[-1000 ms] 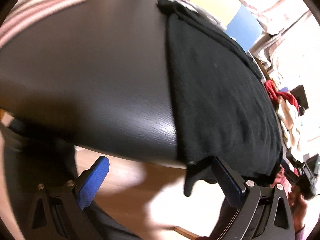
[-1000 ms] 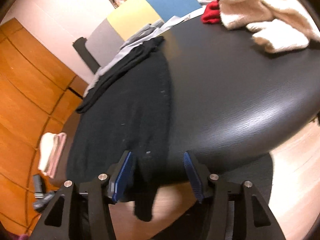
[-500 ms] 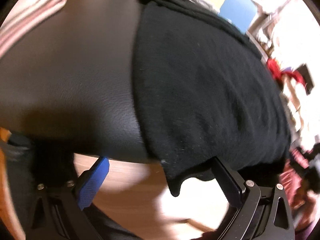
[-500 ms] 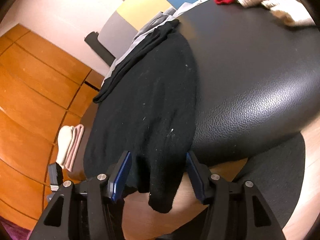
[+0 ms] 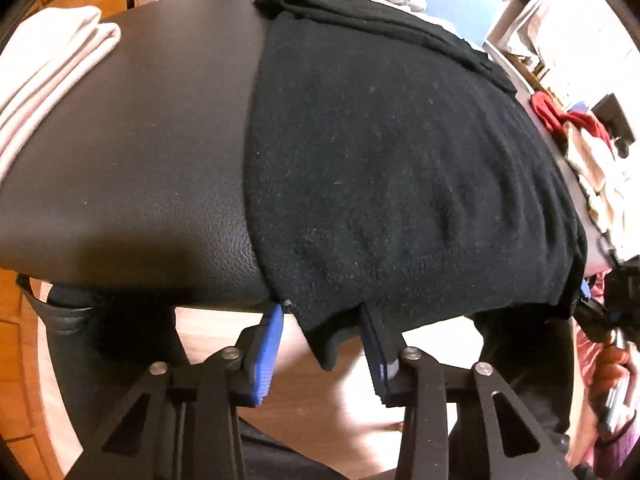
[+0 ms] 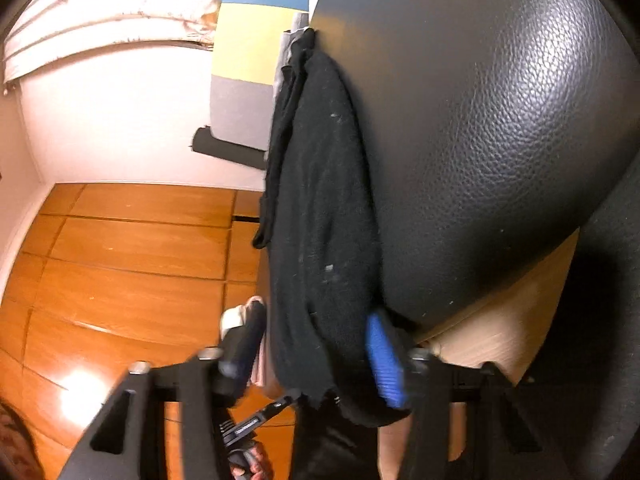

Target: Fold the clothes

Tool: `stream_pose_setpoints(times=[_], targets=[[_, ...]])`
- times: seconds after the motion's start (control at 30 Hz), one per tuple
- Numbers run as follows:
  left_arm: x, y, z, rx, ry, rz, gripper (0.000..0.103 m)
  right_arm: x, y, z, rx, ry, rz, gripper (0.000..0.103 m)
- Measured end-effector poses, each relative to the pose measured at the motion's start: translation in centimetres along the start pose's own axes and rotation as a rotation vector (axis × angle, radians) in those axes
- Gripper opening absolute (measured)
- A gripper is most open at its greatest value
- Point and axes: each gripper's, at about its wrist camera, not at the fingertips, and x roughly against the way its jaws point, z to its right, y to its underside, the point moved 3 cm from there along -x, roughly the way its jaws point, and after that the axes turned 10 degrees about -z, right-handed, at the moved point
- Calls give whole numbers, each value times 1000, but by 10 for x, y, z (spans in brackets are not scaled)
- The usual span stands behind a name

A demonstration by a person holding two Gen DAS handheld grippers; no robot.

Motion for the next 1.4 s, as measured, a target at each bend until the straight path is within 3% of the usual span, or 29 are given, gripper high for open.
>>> stream_pose_setpoints(times=[0.03,0.07,0.17,0.2,0.3,0.4,0.47,0.57,0.6,0.63,0.67,0.73,0.8,0.87,0.93,0.97,1.0,1.03,1.07,1.1,1.13,1.2,1.27,1.33,1.37,1.4], targets=[[0,0,1,-1,-3,3,38,-2,-1,-2,14,42,0,8],[1,0,1,-2,-4,7,36,2,-1,-8,36,72,9,7],[6,-6,-3,1,-2,21,8,14,-4,-27,100,165,38,5],[11,-4,-6,0,-17,44,6,18,-5,-33,122,195,47,5],[25,-1,-14,-10,-68,106,5,31,-7,-52,186,287,76,3],[24,1,-16,-11,-62,106,5,42,-11,-48,219,500,91,3],[20,2,-14,-35,-56,93,5,31,-12,-36,196,536,46,3],[18,7,-11,-105,-67,104,7,18,-7,-30,185,459,-12,7],[16,9,-10,-115,-31,89,10,16,-6,-30,183,439,-23,11],[15,8,-10,-117,6,71,20,16,-6,-31,189,419,-16,16],[14,7,-11,-115,32,67,27,18,-6,-34,199,389,-12,28],[18,6,-9,-102,101,97,67,20,-7,-37,211,347,-17,29],[27,5,-9,-86,126,161,87,21,-10,-38,223,336,-19,30],[34,2,-8,-73,160,205,88,18,-13,-31,210,345,-12,31],[29,-9,-7,-57,128,188,88,19,-14,-27,178,304,1,32],[23,-11,-4,-55,91,174,88,21,-13,-26,170,280,5,30],[17,-13,-2,-58,53,159,83,18,-13,-25,174,300,-2,12],[12,-14,2,-68,-4,166,71,16,-12,-25,179,322,-10,5],[13,-13,5,-104,-75,186,60,17,-13,-27,202,399,3,5],[13,-12,8,-141,-146,207,45,26,-14,-29,219,423,29,5],[14,-13,8,-153,-146,203,37,36,-17,-33,238,492,77,5],[15,-14,5,-157,-133,192,31,48,-21,-30,249,557,100,5],[15,-15,5,-159,-129,187,30,46,-25,-28,238,517,44,8],[17,-15,10,-177,-153,189,30,45,-25,-34,277,524,30,17],[19,-12,11,-184,-158,192,30,48,-25,-39,301,554,60,26],[21,-10,9,-185,-160,190,30,54,-24,-47,326,588,111,27]])
